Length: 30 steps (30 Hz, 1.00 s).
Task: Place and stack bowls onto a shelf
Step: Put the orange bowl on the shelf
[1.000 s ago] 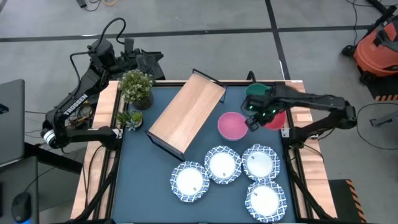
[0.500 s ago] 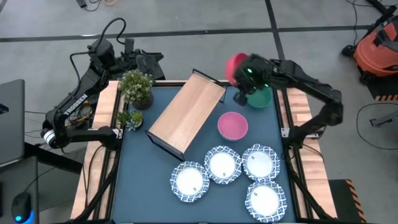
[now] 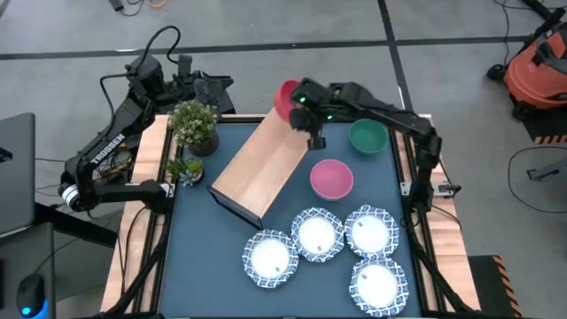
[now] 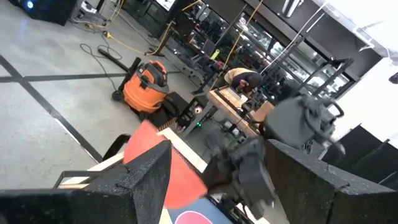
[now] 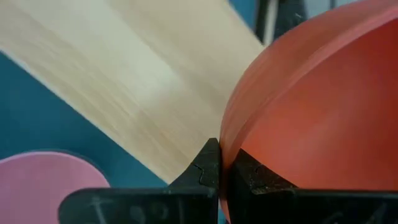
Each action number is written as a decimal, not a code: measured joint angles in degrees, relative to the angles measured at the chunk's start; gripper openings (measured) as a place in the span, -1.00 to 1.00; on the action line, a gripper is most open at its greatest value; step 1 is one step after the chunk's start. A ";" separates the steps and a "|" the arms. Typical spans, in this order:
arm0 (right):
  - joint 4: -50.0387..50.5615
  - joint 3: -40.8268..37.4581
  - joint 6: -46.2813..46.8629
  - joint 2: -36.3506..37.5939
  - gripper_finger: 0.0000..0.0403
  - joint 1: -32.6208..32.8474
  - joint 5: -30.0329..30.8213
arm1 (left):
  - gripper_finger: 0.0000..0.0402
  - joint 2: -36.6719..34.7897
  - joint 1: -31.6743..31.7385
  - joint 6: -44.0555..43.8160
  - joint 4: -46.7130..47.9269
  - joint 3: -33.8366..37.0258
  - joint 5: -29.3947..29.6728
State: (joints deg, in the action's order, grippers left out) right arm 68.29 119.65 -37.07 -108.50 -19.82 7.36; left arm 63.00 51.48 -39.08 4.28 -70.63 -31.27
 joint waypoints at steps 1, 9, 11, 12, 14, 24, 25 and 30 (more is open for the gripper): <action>0.04 0.05 -0.92 -0.74 -0.87 0.47 -0.01 | 0.21 0.00 0.00 0.04 0.35 0.00 0.00; 2.67 0.09 -5.65 -4.71 -0.87 2.37 -0.40 | 0.21 0.00 -0.02 0.93 3.60 0.00 0.53; 4.10 0.09 -6.11 -5.92 -0.87 2.36 -0.38 | 0.21 0.00 -0.02 0.93 3.98 0.00 0.53; 5.11 0.08 -6.48 -6.23 -0.87 2.21 -0.37 | 0.21 0.00 -0.02 0.93 4.01 0.00 0.55; 6.76 0.07 -7.18 -6.36 -0.87 1.88 0.25 | 0.21 0.00 -0.02 0.80 4.08 0.00 0.55; 8.65 0.11 -11.50 -5.54 -0.87 1.35 4.90 | 0.21 0.00 -0.02 0.38 4.05 0.00 0.66; 8.89 0.11 -12.25 -5.54 -0.87 1.30 5.20 | 0.21 0.00 -0.02 0.38 4.05 0.00 0.66; 11.62 0.11 -19.43 -5.56 -0.87 1.69 9.63 | 0.21 0.00 -0.02 0.28 4.03 0.00 0.68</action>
State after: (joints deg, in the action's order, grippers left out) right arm 79.91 119.77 -56.49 -114.06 -18.13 16.99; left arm 63.00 51.46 -38.80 8.32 -70.63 -30.59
